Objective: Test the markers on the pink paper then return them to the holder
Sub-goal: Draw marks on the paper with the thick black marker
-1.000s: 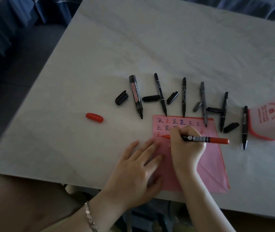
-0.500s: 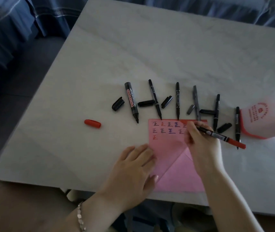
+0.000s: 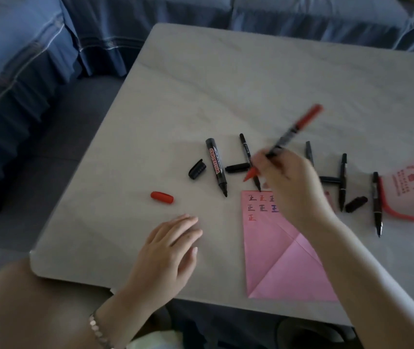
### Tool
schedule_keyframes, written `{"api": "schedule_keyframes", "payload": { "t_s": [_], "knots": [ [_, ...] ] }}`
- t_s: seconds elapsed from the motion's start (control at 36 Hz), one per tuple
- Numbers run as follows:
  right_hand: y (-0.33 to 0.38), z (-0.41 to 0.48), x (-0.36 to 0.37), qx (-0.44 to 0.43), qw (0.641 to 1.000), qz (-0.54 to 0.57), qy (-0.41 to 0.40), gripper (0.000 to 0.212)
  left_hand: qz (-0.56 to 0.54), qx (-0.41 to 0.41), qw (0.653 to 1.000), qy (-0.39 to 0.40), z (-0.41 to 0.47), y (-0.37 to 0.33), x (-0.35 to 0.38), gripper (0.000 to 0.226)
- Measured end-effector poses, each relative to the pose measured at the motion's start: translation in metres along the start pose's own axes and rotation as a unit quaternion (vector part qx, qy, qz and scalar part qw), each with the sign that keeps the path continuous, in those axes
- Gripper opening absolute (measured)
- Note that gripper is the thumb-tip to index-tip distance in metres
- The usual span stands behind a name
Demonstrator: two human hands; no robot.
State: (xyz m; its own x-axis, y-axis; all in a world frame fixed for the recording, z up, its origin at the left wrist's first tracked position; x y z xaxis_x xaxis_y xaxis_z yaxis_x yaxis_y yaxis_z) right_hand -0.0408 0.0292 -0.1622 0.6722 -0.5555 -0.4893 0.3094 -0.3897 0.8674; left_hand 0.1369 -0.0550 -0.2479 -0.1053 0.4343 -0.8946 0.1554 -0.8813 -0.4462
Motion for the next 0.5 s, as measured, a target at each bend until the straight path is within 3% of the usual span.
{"api": "schedule_keyframes", "payload": {
  "t_s": [0.14, 0.22, 0.36, 0.5],
  "knots": [
    [0.008, 0.038, 0.069, 0.027, 0.97, -0.162, 0.179, 0.024, -0.01, -0.003, 1.0, -0.014, -0.002, 0.003, 0.004, 0.03],
    [0.004, 0.047, 0.097, 0.042, 0.947, -0.236, 0.214, 0.034, -0.015, -0.003, 1.0, -0.013, -0.002, 0.004, 0.004, 0.029],
    [-0.003, 0.05, 0.103, 0.04, 0.938, -0.298, 0.175, 0.04, -0.018, -0.006, 1.0, -0.003, -0.002, 0.005, 0.005, 0.028],
    [-0.008, 0.046, 0.068, 0.032, 0.971, -0.232, 0.047, 0.029, -0.017, -0.009, 1.0, 0.009, -0.002, 0.006, 0.006, 0.029]
  ]
}}
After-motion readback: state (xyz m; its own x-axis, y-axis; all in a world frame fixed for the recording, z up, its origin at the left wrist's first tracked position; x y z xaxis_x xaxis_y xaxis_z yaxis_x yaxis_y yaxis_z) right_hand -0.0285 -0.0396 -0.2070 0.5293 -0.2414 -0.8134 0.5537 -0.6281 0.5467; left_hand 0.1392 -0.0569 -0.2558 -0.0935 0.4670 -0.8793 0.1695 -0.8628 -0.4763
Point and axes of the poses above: each hand's wrist, its own z-axis towards the middle knuckle, its own x-axis out of the palm, y = z × x, the point moved 7 cm from there along z, towards the middle knuckle, and after that the axes turned 13 degrees about y, right-handed, at the moved point
